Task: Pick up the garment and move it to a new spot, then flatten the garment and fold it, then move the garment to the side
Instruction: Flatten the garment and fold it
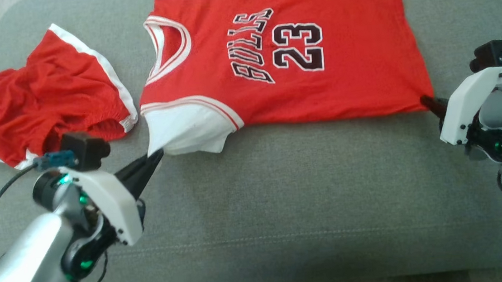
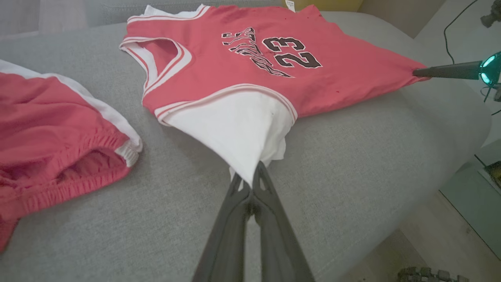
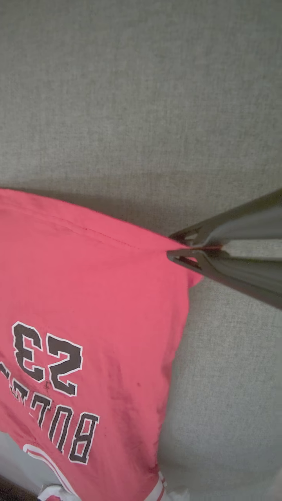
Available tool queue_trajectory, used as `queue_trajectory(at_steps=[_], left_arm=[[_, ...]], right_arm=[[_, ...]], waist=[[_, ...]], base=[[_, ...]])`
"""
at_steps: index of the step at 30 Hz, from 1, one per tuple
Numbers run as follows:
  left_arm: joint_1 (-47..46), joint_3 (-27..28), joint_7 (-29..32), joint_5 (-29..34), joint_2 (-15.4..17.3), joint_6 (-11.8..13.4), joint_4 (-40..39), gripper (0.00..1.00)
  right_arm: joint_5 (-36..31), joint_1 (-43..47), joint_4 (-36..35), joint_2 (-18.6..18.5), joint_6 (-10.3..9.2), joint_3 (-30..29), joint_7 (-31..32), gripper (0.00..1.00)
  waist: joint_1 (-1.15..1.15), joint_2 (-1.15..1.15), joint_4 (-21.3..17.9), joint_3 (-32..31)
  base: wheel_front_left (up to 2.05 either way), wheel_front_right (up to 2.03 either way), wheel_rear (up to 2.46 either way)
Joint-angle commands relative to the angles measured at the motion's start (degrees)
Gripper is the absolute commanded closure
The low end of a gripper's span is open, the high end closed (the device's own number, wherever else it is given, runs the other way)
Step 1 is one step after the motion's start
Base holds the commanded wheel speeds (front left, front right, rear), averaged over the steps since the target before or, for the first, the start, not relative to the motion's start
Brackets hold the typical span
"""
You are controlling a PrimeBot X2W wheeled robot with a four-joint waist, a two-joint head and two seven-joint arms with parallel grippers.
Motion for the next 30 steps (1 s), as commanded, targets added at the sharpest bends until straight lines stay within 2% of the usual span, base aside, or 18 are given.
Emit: queue_trajectory(at_steps=[1,12,22,26,30], left_arm=[[-1.49,2.53,0.59,-1.11,3.58,0.06,-2.27,1.0],[2.81,0.66,5.33,-9.04,9.26,0.06,-8.28,1.0],[7.2,-1.93,10.68,-16.7,15.28,0.06,-14.75,1.0],[7.84,-2.01,11.55,-18.41,17.53,0.06,-17.04,1.0],[6.92,-0.75,10.29,-18.47,17.75,0.2,-17.49,1.0]], right_arm=[[1.24,1.06,-2.02,-1.49,0.36,0.88,1.26,1.0],[5.95,3.62,-3.35,-3.87,0.36,3.05,12.6,1.0],[8.41,6.6,-5.62,-5.28,0.36,3.95,19.84,1.0],[8.53,7.2,-7.11,-6.1,0.36,3.5,21.01,1.0],[8.37,6.7,-7.99,-5.74,0.36,2.23,19.75,1.0]], waist=[[0.01,0.0,-0.17,-0.42],[0.01,0.0,-1.3,-2.88],[0.01,0.0,-1.9,-4.52],[0.01,0.0,-2.19,-4.67],[0.01,0.0,-2.48,-4.33]], base=[[0.0,0.0,0.0],[0.0,0.0,0.0],[0.0,0.0,0.0],[0.0,0.0,0.0],[0.0,0.0,0.0]])
